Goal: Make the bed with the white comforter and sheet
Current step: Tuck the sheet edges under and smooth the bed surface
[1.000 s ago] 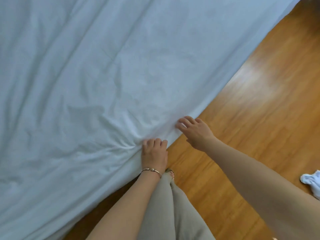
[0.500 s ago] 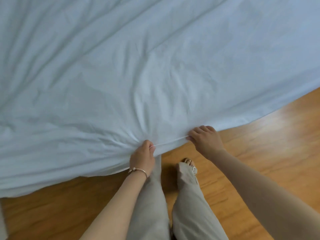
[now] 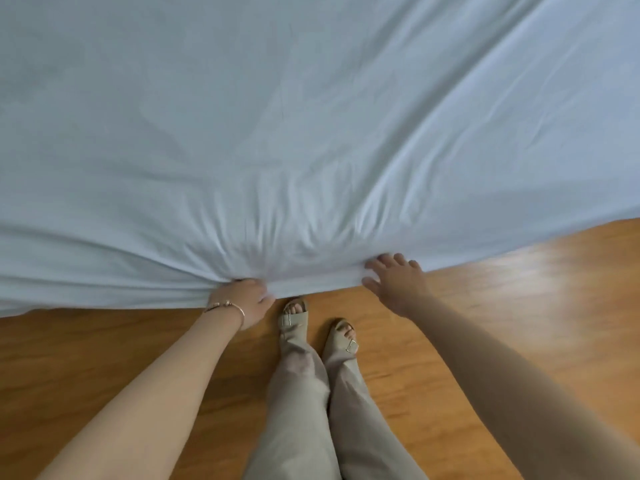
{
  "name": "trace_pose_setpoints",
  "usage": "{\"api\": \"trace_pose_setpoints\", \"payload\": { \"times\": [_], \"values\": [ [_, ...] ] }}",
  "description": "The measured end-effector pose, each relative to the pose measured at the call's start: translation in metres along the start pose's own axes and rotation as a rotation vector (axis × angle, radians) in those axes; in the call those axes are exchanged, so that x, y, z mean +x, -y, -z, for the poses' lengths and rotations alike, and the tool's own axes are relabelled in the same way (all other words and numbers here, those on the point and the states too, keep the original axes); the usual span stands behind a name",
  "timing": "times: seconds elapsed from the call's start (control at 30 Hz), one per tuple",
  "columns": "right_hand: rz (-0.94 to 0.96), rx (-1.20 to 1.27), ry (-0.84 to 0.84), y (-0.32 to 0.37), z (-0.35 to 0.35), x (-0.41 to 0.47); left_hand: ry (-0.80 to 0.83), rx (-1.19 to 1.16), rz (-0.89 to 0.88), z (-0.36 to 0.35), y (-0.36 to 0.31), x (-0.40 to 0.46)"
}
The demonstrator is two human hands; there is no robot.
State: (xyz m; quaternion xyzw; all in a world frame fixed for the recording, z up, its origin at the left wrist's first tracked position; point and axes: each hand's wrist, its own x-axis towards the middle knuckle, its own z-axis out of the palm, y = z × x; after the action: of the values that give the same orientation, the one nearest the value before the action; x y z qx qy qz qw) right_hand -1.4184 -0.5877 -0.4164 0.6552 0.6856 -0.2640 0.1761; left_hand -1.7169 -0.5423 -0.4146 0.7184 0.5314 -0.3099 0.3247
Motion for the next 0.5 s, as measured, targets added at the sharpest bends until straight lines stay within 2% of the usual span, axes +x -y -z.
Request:
{"api": "trace_pose_setpoints", "payload": {
  "times": [0.1, 0.17, 0.27, 0.37, 0.5],
  "values": [
    [-0.121, -0.02, -0.072, -0.058, 0.027, -0.016, -0.156, -0.025, -0.057, 0.031, -0.046, 0.004],
    [-0.15, -0.04, -0.092, -0.097, 0.047, -0.023, -0.273, -0.083, -0.238, 0.046, -0.09, 0.015],
    [-0.21, -0.017, -0.121, -0.148, 0.066, -0.029, -0.337, -0.062, -0.496, 0.055, -0.168, 0.037],
    [-0.227, -0.006, -0.104, -0.198, 0.074, -0.035, -0.405, 0.031, -0.548, 0.061, -0.244, 0.06],
    [-0.146, -0.069, -0.067, -0.269, 0.085, -0.041, -0.393, 0.07, -0.531, 0.058, -0.342, 0.084]
  ]
}}
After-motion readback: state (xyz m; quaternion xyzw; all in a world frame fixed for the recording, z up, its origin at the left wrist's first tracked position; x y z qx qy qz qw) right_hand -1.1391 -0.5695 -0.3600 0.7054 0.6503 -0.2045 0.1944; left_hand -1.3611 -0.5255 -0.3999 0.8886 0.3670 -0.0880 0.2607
